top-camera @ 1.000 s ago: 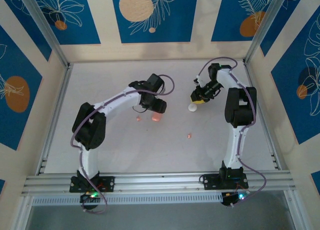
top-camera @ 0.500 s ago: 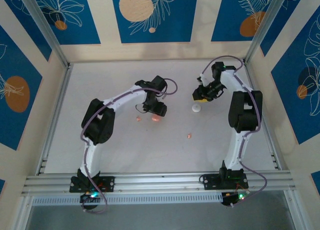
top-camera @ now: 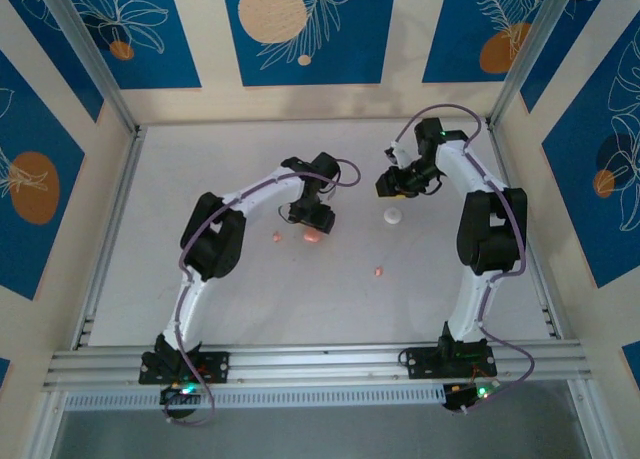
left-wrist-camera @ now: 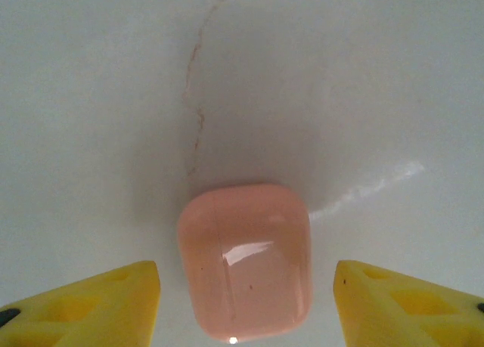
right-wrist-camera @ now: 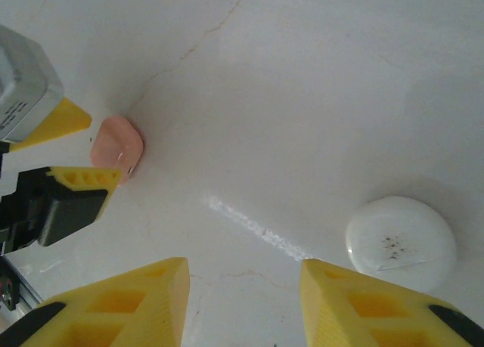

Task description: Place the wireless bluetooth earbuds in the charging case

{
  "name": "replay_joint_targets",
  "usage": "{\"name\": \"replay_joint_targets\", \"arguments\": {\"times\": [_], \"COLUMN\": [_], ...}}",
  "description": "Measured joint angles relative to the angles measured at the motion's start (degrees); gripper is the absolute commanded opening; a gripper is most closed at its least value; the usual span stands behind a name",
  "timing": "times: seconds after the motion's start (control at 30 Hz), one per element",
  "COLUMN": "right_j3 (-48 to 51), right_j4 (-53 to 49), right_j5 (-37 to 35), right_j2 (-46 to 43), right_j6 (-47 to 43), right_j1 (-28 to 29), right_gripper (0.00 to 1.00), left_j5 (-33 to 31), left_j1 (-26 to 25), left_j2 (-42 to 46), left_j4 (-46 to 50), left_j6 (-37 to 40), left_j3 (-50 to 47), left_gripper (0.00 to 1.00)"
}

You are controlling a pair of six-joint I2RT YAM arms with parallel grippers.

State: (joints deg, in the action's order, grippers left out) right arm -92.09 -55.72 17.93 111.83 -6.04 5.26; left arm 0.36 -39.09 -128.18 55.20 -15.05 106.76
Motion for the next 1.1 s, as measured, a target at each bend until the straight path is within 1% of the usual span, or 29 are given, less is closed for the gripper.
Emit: {"name": "replay_joint_targets", "arguments": {"times": [0.27,0.4,0.47,0.6,0.8,0.9,0.97,1.1], "right_j3": [0.04,0.72,1.20,3.08,6.60,8.85,10.93,15.96], "right_j4": [0.02,0.26,0.57,1.25,2.75,4.09,5.46,8.22], "right_j5": [0.07,0.04,0.00,-0.26,-0.37,1.03,3.02,8.85], "right_j2": [-1.77,-3.56,-4.17,-5.77,-9.81,-12.31,-14.27,-17.94], "right_j6": [0.11,0.11,0.24,0.55,1.66,2.54,3.61,6.03], "right_j1": [0.66,0.66,0.63,0.63,0.61,0.31,-0.24,-2.10], "right_gripper": [0.43,0.43,0.43,0.43,0.43,0.43,0.43,0.42], "left_j5": [-0.87,-0.85,-0.94,-1.86,-2.12,-2.16,-2.23,-1.64], "left_j1": [0.00,-0.02,-0.02,-0.02,-0.02,-0.02,-0.02,-0.07], "left_j2": [-2.58,-3.58,-3.91,-4.07,-4.00,-3.39,-2.12,4.15], "left_j4": [1.31,1.70,1.90,2.43,2.49,2.10,1.84,-0.85], "left_j6": [0.61,0.63,0.81,1.79,4.31,6.75,8.72,14.38], "left_j3": [2.05,2.10,2.10,2.43,2.49,1.60,-0.11,-7.48], "left_gripper": [0.61,0.58,0.54,0.42,0.37,0.36,0.33,0.33]}}
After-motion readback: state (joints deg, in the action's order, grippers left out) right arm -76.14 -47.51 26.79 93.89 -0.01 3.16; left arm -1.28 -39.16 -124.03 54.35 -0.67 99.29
